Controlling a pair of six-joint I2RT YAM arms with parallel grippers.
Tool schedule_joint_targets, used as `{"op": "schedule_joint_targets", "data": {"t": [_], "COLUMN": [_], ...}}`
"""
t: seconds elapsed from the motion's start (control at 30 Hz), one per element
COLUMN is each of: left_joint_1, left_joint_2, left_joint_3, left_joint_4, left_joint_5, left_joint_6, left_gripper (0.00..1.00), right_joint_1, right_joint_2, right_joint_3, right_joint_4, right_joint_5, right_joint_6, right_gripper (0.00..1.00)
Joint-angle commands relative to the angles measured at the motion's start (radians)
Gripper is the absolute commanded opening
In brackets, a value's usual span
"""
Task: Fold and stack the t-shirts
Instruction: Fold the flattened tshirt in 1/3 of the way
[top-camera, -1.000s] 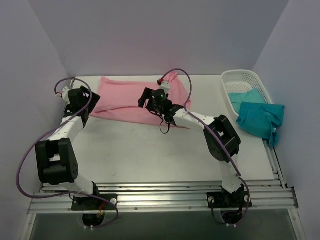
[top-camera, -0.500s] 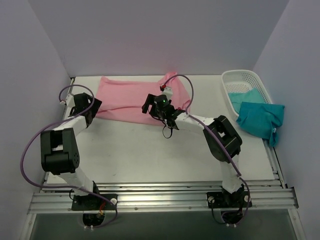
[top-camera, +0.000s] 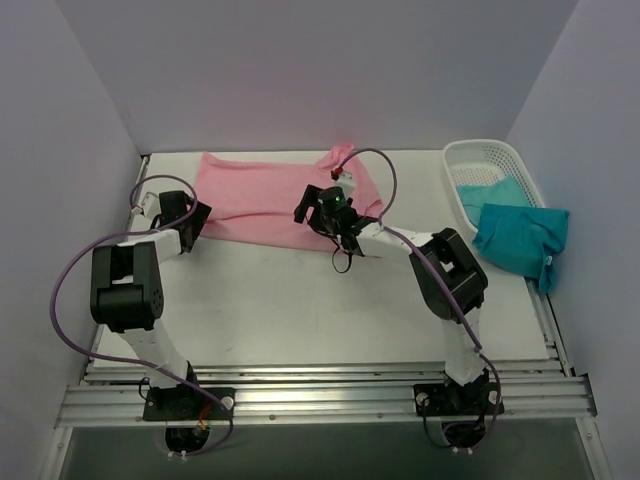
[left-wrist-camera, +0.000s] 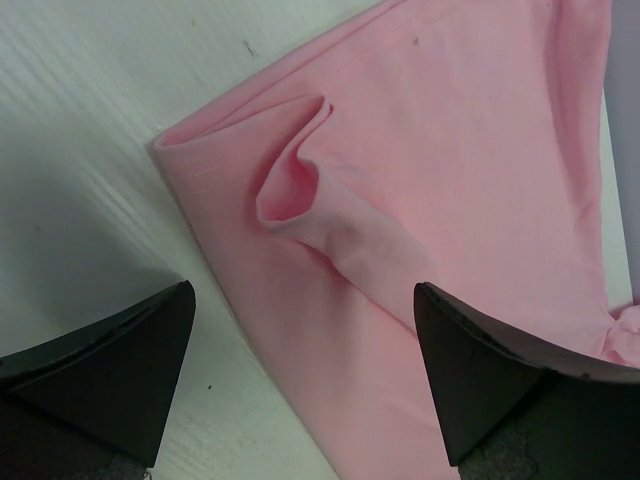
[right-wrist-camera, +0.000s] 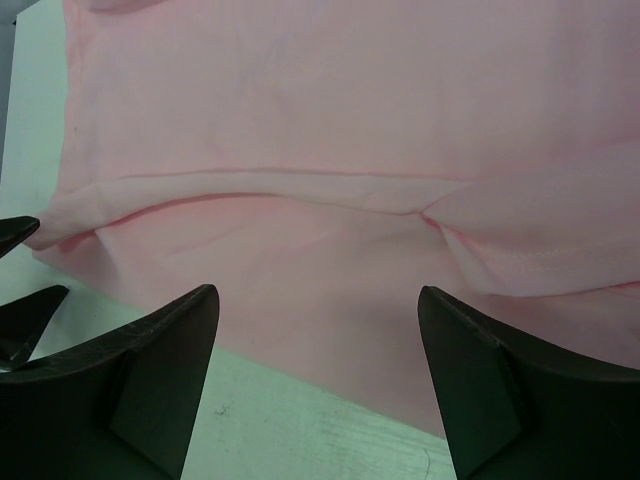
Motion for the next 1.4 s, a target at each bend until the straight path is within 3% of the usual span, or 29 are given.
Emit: {"op": "schedule_joint_targets", "data": {"t": [0.0, 0.4, 1.37], "left_joint_1": [-0.011, -0.024, -0.037], "left_joint_2": [0.01, -0.085, 0.091], "left_joint_3": [0.049, 0.05, 0.145], "left_joint_4": [0.048, 0.015, 0.04], "left_joint_5": [-0.018, -0.069, -0.092], "left_joint_6": [-0.017, -0.003, -0.01], "left_gripper": [1.0, 1.0, 1.0], "right_joint_1": [-0.01, -0.014, -0.057], "right_joint_2": [-0.024, 0.025, 0.106], "right_joint_3": [-0.003, 0.025, 0.034], "right_joint_4": [0.035, 0.035, 0.059], "right_joint_5": [0.001, -0.016, -0.062], "right_joint_6": [0.004, 0.005, 0.005], "right_gripper": [0.76, 0.76, 0.75]}}
